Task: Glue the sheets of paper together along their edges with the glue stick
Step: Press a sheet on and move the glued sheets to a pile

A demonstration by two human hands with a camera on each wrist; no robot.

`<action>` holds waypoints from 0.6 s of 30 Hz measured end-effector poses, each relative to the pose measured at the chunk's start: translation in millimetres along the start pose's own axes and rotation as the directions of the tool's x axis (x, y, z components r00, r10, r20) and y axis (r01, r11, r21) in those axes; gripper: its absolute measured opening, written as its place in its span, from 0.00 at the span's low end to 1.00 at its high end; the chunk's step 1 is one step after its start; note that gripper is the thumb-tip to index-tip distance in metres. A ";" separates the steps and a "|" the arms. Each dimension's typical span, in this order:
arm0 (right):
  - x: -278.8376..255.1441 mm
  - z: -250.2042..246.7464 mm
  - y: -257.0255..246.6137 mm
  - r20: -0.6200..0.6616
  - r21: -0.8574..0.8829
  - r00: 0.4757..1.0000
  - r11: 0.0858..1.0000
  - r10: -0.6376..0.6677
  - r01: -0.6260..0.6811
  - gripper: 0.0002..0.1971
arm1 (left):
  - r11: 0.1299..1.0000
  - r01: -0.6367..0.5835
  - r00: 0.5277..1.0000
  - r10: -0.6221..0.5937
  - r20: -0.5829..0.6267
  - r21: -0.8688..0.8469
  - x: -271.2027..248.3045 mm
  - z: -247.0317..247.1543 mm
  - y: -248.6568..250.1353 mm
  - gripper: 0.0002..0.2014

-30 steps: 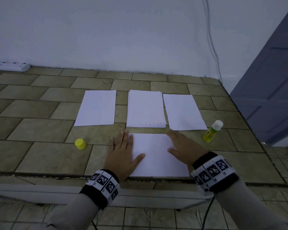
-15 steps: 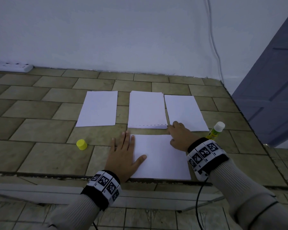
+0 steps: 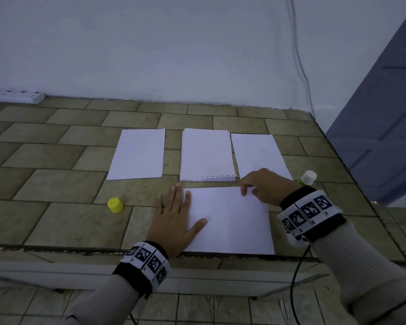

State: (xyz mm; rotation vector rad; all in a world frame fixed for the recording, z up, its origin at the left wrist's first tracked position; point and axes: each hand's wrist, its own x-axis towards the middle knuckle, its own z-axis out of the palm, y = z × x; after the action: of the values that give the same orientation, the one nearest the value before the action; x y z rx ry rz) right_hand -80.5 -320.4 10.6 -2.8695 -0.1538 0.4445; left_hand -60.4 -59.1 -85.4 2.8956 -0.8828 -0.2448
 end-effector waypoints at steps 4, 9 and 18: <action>-22.0 -38.4 0.4 -0.087 0.013 0.996 1.000 0.009 -0.008 0.14 | 0.999 -0.005 1.000 0.004 -0.021 -0.037 -1.4 -0.4 -0.8 0.54; -47.9 -85.3 3.9 -0.259 0.116 0.963 0.992 0.081 -0.052 0.12 | 0.998 0.000 0.996 -0.006 -0.086 -0.066 -1.2 7.4 -2.5 0.48; 22.3 -42.4 9.8 -0.444 0.585 0.827 0.811 0.345 -0.024 0.12 | 0.999 0.004 0.999 -0.007 -0.052 -0.048 -2.2 3.0 -0.2 0.56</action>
State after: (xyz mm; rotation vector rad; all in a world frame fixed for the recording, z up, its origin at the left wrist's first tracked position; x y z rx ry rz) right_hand -45.5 -335.7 41.2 -2.3024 0.3252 -0.2680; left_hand -62.6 -57.8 -88.1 2.8472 -0.8487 -0.1870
